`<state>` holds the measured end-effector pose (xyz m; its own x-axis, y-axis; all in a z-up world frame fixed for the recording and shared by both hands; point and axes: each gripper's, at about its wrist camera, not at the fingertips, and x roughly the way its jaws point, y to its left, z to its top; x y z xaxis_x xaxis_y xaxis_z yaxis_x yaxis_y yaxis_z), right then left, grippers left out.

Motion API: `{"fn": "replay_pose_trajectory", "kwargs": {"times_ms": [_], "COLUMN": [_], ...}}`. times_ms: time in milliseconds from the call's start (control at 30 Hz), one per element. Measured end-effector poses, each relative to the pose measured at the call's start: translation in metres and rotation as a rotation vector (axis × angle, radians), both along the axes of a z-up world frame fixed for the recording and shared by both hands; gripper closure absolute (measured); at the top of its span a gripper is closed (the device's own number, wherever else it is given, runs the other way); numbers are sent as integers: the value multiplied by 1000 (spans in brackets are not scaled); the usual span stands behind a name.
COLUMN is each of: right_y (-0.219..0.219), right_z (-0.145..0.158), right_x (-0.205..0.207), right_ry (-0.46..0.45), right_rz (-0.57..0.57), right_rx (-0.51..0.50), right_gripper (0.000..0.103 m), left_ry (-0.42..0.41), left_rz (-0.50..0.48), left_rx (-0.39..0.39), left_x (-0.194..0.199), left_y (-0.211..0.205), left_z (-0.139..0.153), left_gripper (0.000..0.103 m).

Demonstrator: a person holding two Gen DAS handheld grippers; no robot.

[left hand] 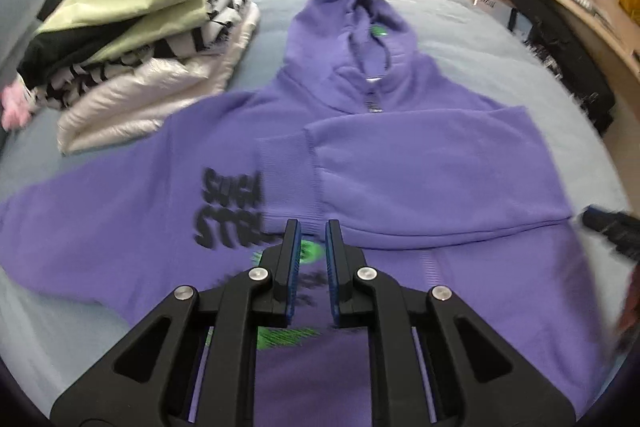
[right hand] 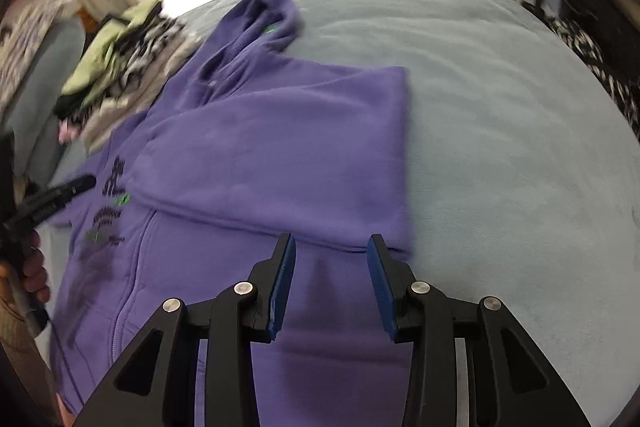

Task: Fold large clothes
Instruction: 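Lay the sleeve flat across the front and open the left tool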

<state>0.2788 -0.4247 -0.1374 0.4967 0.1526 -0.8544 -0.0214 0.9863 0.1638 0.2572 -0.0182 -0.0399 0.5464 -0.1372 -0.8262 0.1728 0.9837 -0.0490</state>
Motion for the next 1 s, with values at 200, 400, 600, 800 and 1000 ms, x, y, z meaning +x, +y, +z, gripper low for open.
{"fn": "replay_pose_trajectory", "kwargs": {"times_ms": [200,400,600,800,1000], "right_y": [78,110,75,-3,-36], "right_z": [3,-21,-35,-37,-30], "right_x": [25,68,93,79,56], "right_ry": [-7,8,-9,-53,-58], "right_rz": [70,60,42,-126,-191], "right_rx": [88,140,206,165,205], "right_gripper": [65,65,90,96,96], "left_ry": [-45,42,77,68,55], "left_rz": [-14,46,122,148,140], "left_rx": [1,-48,-29,-61,-62], "left_x": [7,47,80,85,83], "left_y": [-50,-70,-63,-44,-38], "left_z": [0,-40,-75,-76,-73], "left_gripper": [93,93,93,94,94]}}
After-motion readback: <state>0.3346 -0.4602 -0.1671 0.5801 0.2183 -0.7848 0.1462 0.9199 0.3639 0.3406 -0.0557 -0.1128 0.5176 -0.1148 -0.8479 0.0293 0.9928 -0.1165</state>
